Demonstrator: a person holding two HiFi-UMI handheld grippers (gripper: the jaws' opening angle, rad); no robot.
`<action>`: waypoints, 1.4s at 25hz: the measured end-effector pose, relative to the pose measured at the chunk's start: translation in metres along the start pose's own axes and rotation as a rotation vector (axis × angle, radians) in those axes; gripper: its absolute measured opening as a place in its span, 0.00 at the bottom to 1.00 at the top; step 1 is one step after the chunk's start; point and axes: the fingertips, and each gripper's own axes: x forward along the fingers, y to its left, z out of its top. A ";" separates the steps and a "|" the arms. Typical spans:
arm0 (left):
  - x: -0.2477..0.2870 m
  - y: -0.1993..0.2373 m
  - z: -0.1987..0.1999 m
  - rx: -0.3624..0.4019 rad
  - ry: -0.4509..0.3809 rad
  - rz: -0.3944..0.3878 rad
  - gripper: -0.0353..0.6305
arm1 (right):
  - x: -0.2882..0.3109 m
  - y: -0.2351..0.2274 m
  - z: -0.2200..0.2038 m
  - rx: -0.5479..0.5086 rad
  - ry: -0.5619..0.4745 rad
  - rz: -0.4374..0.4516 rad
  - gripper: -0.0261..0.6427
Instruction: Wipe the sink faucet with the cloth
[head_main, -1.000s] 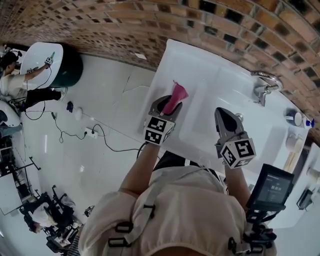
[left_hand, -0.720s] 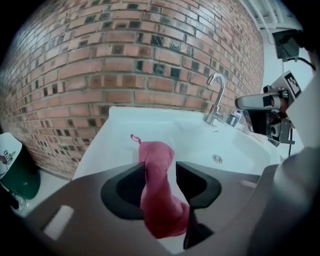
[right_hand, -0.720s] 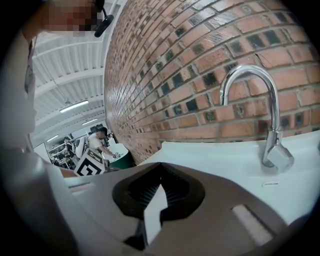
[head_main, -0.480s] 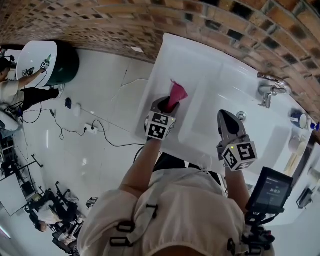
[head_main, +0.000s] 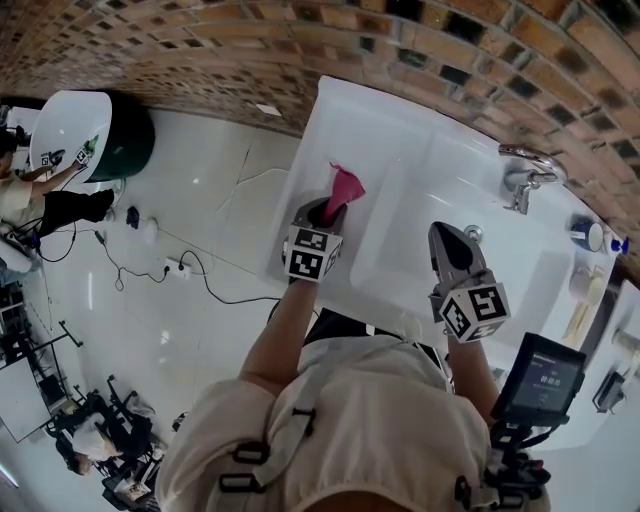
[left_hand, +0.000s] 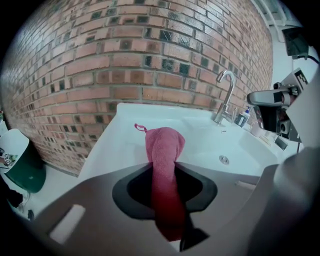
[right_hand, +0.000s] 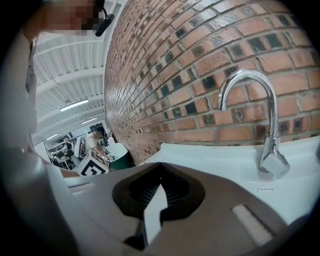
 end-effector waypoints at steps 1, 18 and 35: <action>-0.004 -0.003 0.008 0.003 -0.019 -0.004 0.20 | -0.004 -0.001 0.003 -0.006 -0.006 -0.005 0.03; -0.067 -0.162 0.191 0.198 -0.400 -0.192 0.20 | -0.116 -0.029 0.075 -0.101 -0.207 -0.131 0.03; 0.003 -0.215 0.258 0.132 -0.435 -0.177 0.20 | -0.169 -0.097 0.081 -0.086 -0.212 -0.226 0.03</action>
